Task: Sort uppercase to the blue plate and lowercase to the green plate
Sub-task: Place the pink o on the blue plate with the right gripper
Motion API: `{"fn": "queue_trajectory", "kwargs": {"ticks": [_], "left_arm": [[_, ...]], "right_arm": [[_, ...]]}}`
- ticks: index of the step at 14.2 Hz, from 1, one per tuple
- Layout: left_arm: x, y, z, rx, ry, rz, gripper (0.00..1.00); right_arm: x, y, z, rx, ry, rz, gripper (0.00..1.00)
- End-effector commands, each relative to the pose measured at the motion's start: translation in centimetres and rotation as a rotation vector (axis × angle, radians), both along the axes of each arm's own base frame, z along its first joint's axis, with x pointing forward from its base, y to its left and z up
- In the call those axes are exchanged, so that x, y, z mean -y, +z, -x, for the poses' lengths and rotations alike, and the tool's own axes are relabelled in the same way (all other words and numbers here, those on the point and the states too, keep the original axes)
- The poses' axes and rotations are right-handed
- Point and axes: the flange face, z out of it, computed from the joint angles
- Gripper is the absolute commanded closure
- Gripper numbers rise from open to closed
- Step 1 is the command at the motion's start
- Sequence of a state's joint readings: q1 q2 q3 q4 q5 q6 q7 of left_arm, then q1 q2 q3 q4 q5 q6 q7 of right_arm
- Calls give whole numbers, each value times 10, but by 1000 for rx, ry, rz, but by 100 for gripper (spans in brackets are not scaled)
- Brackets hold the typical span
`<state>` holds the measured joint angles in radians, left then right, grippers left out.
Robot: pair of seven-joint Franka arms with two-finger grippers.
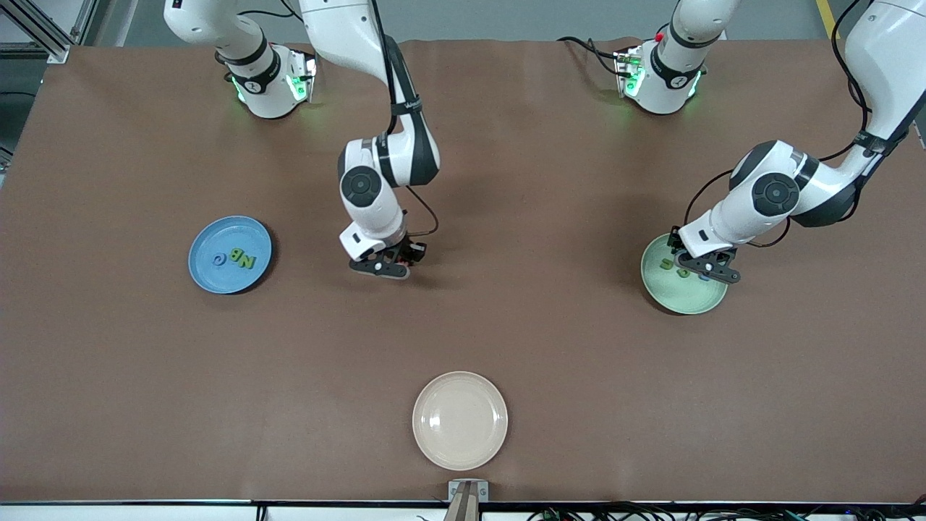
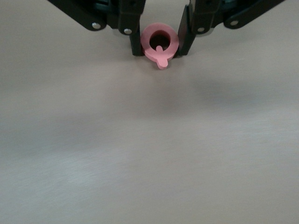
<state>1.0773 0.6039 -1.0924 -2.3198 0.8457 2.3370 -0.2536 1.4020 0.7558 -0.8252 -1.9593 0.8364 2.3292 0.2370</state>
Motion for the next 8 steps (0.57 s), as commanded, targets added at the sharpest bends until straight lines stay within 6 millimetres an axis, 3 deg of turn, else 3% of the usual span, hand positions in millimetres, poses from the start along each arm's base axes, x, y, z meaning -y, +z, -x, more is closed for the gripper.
{"fn": "queue_trajectory", "kwargs": {"ticks": [1, 4, 8], "left_arm": [[-4, 11, -3, 29, -14, -39, 0], [-11, 19, -16, 37, 0, -46, 0], [-15, 25, -23, 51, 14, -45, 0]], "right_arm": [[54, 29, -21, -87, 79, 41, 100], [131, 58, -31, -135, 170, 54, 99], [244, 74, -23, -147, 315, 52, 99]]}}
